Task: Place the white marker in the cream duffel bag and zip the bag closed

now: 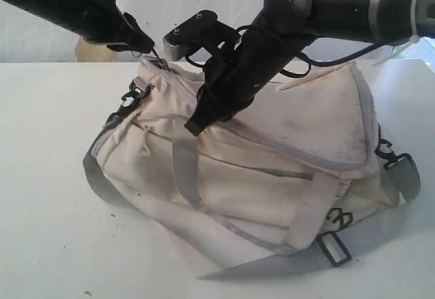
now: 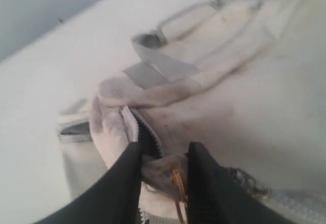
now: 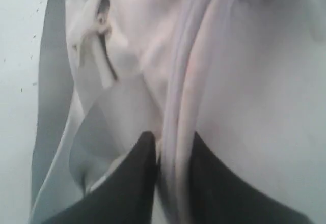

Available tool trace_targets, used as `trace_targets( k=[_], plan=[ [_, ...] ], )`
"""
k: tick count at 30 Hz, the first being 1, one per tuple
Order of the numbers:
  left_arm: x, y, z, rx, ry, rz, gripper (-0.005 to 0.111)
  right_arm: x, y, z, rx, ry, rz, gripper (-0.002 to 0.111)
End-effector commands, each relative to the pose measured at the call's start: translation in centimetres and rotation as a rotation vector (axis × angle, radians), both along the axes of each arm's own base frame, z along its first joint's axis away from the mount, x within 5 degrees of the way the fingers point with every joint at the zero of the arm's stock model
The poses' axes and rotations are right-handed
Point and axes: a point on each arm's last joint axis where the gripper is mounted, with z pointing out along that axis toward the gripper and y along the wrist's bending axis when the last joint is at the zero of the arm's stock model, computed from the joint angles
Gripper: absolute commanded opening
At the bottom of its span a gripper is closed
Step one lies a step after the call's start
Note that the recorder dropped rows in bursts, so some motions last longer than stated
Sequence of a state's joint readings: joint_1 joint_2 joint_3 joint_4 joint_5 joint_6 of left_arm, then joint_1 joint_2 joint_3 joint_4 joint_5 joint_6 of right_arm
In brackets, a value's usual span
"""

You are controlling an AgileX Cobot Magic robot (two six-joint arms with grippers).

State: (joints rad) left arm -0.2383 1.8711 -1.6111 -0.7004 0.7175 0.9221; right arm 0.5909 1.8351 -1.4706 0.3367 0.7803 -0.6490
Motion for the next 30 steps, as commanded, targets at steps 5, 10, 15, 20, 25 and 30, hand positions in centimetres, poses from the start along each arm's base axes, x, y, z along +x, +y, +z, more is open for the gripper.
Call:
trace_targets(
  k=[5,10,15,20,25,30],
  plan=[
    [1.9,1.8,2.3,-0.087,-0.187,0.199,0.000,-0.3,0.1,-0.4,0.044,0.086,-0.128,0.067],
    [1.5,1.4,2.0,-0.096,-0.130,0.158,0.000,0.5,0.6,0.2,0.131,0.008,-0.175,0.064],
    [1.3,1.3,2.0,-0.100,-0.109,0.147,0.000,2.2,1.1,-0.4,0.201,-0.097,-0.231,0.063],
    [1.0,1.5,3.0,-0.148,-0.113,0.197,0.000,1.9,1.8,-2.3,0.225,0.060,-0.261,0.063],
    [0.8,1.9,4.6,-0.163,-0.187,0.238,0.000,1.6,1.8,-3.1,0.184,0.105,-0.239,0.063],
    [0.8,2.2,5.3,-0.202,-0.197,0.294,0.000,1.2,1.8,-4.1,0.138,0.163,-0.217,0.038]
  ],
)
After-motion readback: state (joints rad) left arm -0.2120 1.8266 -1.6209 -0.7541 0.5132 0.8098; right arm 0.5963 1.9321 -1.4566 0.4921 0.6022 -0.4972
